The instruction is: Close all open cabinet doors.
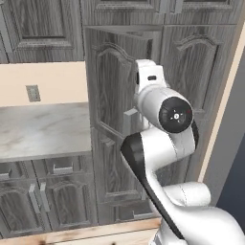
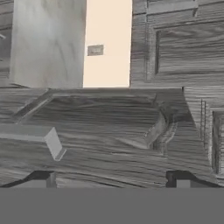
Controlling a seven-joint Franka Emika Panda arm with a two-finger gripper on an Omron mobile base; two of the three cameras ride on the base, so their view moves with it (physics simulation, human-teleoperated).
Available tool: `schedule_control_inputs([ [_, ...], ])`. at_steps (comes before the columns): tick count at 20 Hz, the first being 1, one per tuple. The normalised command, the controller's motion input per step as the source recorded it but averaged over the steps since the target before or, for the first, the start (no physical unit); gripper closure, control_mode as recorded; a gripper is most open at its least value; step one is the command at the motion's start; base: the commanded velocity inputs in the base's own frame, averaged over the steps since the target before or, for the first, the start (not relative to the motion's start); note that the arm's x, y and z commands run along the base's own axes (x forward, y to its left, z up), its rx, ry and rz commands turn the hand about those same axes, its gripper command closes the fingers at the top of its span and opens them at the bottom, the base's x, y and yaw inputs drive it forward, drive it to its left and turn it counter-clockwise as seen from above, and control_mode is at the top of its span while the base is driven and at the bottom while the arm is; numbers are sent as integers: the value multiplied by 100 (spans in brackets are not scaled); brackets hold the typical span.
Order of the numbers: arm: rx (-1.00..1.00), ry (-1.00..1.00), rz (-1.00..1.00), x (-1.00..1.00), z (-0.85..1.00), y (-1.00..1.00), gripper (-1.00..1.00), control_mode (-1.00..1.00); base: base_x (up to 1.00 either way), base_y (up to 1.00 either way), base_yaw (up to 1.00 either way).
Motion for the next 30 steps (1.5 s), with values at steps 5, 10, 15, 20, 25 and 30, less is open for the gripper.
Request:
schedule_control_inputs([
  [5, -17, 0, -26, 99, 0, 6, -100, -100, 0, 0, 0],
  [10, -13, 0, -17, 86, 0, -2, -100, -100, 0, 0, 0],
  [15, -11, 0, -10, 62, -4, -19, -100, -100, 0, 0, 0],
  [20, -9, -2, -4, 50, -10, -40, -100, -100, 0, 0, 0],
  [25, -7, -2, -1, 63, -11, -49, -100, -100, 0, 0, 0],
  [30, -3, 0, 0, 76, -7, -51, -100, -100, 0, 0, 0],
])
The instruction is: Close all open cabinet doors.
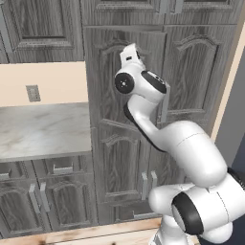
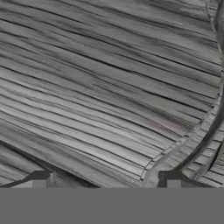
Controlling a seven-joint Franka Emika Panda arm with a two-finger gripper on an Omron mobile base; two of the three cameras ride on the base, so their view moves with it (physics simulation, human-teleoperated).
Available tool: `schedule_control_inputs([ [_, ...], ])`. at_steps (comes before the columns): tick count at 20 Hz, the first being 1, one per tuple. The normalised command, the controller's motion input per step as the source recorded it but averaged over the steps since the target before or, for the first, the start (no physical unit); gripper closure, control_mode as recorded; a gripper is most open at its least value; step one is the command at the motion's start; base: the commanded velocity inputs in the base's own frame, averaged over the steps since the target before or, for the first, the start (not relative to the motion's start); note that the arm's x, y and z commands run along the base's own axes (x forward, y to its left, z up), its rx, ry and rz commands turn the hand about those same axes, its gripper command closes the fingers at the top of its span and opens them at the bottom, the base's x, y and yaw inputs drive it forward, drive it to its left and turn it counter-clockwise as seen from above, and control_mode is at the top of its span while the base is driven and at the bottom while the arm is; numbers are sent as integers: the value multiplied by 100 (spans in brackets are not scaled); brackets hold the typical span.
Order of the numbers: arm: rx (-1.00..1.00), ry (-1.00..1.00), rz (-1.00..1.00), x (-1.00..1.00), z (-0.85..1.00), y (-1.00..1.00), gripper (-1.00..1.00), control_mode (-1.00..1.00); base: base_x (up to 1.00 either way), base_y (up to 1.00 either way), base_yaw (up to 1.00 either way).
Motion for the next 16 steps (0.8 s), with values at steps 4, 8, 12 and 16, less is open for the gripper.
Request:
schedule_control_inputs([
  [4, 0, 0, 0, 80, 0, -46, -100, -100, 0, 0, 0],
  [8, 0, 0, 2, 82, 0, -38, -100, -100, 0, 0, 0],
  [12, 0, 0, 2, 72, 0, -33, -100, -100, 0, 0, 0],
  [16, 0, 0, 1, 71, 0, -29, -100, -100, 0, 0, 0],
])
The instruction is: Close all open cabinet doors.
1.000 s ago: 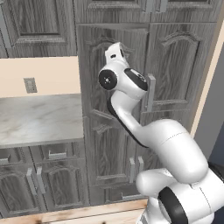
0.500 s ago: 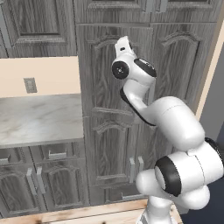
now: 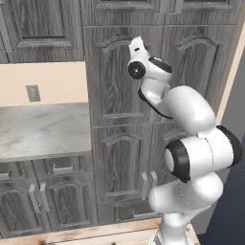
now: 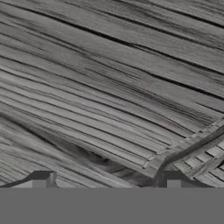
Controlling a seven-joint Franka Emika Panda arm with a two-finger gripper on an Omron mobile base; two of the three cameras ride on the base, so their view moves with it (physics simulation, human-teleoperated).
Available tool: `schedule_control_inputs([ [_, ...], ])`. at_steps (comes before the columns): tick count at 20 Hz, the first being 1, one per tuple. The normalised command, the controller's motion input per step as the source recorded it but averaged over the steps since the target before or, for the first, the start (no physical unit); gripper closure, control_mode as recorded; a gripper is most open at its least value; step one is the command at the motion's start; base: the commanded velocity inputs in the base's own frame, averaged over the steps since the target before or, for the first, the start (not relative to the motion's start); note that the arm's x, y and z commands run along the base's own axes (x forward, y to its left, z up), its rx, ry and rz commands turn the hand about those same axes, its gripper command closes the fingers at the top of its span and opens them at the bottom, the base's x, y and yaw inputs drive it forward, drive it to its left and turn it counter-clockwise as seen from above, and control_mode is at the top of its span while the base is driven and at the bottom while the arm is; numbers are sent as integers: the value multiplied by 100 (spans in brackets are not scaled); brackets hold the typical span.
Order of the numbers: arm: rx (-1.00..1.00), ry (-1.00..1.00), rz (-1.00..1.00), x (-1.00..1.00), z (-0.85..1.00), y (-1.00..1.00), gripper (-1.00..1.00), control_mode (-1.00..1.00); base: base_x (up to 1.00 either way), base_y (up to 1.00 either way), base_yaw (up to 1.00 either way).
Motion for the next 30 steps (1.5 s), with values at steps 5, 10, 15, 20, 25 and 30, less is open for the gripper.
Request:
schedule_control_inputs([
  [5, 0, 0, 1, 67, 0, -22, -100, -100, 0, 0, 0],
  [10, 0, 0, 0, 16, -13, -4, -100, -100, 0, 0, 0],
  [15, -4, -4, -1, -69, -34, 25, -100, -100, 0, 0, 0],
  [20, 1, -15, -9, -100, -5, 24, -100, -100, 0, 0, 0],
  [25, 19, -31, -13, -100, 1, 4, -100, -100, 0, 0, 0],
  [30, 38, -31, -11, -100, -2, 0, -100, -100, 0, 0, 0],
])
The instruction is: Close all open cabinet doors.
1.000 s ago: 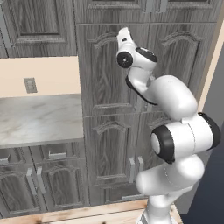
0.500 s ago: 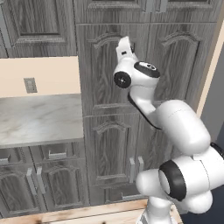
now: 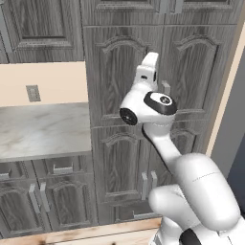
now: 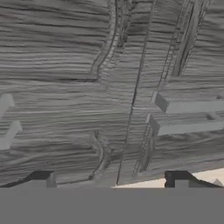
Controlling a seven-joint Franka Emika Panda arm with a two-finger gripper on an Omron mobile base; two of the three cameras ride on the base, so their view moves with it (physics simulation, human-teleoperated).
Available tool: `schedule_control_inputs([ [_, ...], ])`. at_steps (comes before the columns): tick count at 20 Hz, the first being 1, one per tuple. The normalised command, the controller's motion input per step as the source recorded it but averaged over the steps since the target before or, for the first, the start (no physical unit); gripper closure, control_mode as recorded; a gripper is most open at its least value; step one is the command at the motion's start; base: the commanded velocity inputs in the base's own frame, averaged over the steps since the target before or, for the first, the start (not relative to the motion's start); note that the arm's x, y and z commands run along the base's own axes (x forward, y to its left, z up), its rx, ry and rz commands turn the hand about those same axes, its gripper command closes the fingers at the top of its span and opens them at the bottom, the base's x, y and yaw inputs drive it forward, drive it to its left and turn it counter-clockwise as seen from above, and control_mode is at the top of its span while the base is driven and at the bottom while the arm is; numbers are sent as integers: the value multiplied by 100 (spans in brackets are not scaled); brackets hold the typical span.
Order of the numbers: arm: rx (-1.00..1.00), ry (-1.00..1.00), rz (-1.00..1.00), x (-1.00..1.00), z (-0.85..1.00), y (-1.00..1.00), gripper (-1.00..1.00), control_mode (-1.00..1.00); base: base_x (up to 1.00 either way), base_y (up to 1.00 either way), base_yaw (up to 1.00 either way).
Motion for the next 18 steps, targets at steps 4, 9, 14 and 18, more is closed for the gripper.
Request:
schedule_control_inputs([
  [4, 43, -24, 0, -100, -29, -9, -100, -100, 0, 0, 0],
  [9, 44, -11, 4, -99, -16, -30, -100, -100, 0, 0, 0],
  [14, 19, -1, 0, -83, -37, -11, -100, -100, 0, 0, 0],
  [18, 6, 0, 0, -59, -37, -2, -100, -100, 0, 0, 0],
])
